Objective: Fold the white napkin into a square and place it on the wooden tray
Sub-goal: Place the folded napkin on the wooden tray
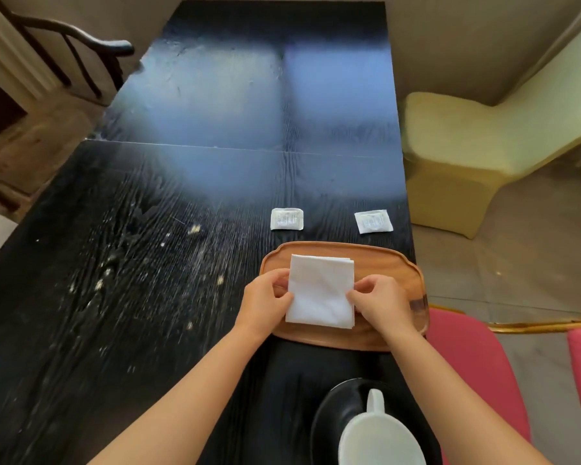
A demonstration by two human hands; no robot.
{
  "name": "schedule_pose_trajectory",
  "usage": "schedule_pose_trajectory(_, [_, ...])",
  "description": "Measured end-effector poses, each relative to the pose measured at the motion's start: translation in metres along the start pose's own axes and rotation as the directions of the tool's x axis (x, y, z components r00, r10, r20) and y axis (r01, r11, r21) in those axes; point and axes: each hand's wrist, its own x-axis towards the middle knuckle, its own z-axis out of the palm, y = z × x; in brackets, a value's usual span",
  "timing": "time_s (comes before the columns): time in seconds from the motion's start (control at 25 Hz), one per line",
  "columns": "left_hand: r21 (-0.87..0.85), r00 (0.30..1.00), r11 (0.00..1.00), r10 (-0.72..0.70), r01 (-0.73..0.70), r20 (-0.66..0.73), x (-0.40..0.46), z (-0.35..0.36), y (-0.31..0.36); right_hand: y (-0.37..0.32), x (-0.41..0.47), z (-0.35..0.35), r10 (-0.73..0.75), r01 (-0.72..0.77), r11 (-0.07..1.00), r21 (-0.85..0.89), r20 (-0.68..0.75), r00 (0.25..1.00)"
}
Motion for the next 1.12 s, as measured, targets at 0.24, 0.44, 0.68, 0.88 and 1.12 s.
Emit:
schedule_pose_trajectory(0.24, [0.559, 0.833, 0.671, 0.550, -0.487, 0.065, 0.004, 0.017, -0.021, 0.015, -0.004, 0.023, -0.615, 0.473, 0.695, -0.542, -0.106, 0.781])
schedule_pose_trajectory(0.44, [0.661, 0.862, 0.576, 0.450, -0.481, 0.236, 0.010, 0.021, -0.034, 0.031, 0.006, 0.031, -0.604, 0.472, 0.563, -0.678, 0.052, 0.795])
schedule_pose_trajectory(0.68, [0.704, 0.872, 0.531, 0.402, -0.471, 0.280, 0.011, 0.018, -0.037, 0.039, 0.011, 0.028, -0.610, 0.510, 0.494, -0.705, 0.137, 0.780])
schedule_pose_trajectory(0.88, [0.581, 0.828, 0.601, 0.486, -0.549, 0.280, 0.023, -0.005, -0.016, 0.020, 0.015, 0.009, -0.657, 0.592, 0.621, -0.513, 0.070, 0.750])
schedule_pose_trajectory(1.12, [0.554, 0.895, 0.737, 0.444, -0.388, 0.038, 0.122, -0.046, 0.010, -0.013, 0.098, -0.036, -0.478, 0.328, 0.787, -0.523, -0.179, 0.860])
